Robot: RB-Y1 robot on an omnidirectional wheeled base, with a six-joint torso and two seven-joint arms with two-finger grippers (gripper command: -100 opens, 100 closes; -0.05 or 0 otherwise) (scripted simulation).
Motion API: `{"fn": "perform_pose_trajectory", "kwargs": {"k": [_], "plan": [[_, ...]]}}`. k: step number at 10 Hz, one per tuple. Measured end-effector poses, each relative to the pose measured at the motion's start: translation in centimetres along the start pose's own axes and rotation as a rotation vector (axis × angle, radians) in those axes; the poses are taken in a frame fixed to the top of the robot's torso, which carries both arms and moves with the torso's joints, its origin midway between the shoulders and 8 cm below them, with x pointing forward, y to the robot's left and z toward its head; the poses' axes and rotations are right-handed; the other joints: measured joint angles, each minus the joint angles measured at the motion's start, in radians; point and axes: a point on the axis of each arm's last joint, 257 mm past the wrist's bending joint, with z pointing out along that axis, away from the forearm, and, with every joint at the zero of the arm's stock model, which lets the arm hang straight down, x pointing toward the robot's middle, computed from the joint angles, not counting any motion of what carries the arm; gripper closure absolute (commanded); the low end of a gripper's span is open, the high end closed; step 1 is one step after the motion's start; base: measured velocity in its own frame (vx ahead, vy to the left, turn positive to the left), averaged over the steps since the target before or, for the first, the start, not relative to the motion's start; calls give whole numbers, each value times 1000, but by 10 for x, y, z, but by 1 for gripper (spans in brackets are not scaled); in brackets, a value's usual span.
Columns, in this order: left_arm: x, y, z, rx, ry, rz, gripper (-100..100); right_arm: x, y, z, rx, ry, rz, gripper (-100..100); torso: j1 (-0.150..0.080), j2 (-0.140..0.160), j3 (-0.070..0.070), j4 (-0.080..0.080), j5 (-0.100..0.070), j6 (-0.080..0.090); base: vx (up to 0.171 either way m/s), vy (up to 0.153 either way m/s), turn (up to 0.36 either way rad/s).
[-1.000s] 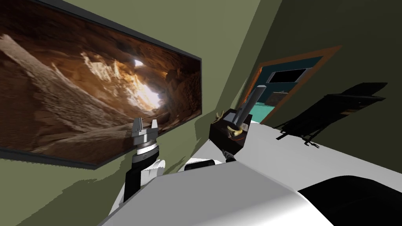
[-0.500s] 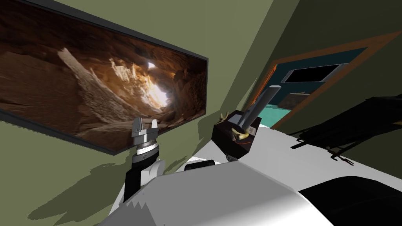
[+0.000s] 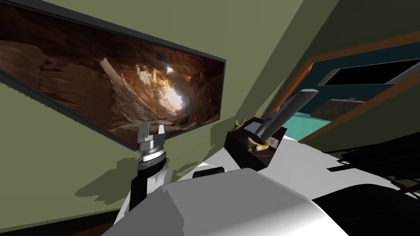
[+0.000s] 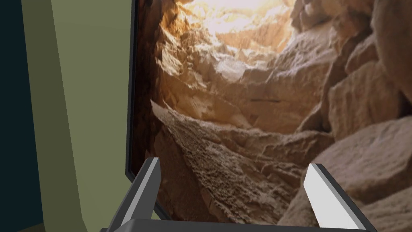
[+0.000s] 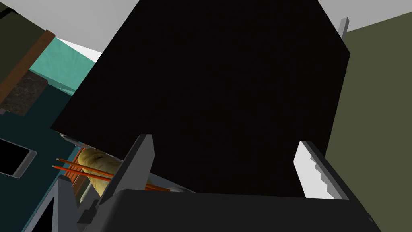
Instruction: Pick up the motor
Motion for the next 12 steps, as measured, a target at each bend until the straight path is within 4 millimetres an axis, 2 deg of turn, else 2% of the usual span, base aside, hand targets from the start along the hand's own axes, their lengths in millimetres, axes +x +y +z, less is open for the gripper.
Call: {"fn": "perform_pose_trajectory", "kwargs": {"k": [2, 7, 11, 12], "plan": [[0, 0, 0, 0, 0, 0, 0, 6, -19, 6, 67, 5, -80, -100, 0, 0, 0, 0, 0, 0, 1, -16, 237], [0, 0, 0, 0, 0, 0, 0, 28, -81, 9, 231, 23, -279, -100, 1, -1, 0, 0, 0, -1, 5, -13, 183], [0, 0, 0, 0, 0, 0, 0, 30, -114, 3, 332, 19, -412, -100, 1, -1, 0, 0, 0, -1, 6, -13, 222], [0, 0, 0, 0, 0, 0, 0, 30, -127, 0, 366, 12, -459, -100, 0, -1, 0, 0, 0, 0, 10, -22, 107]]}}
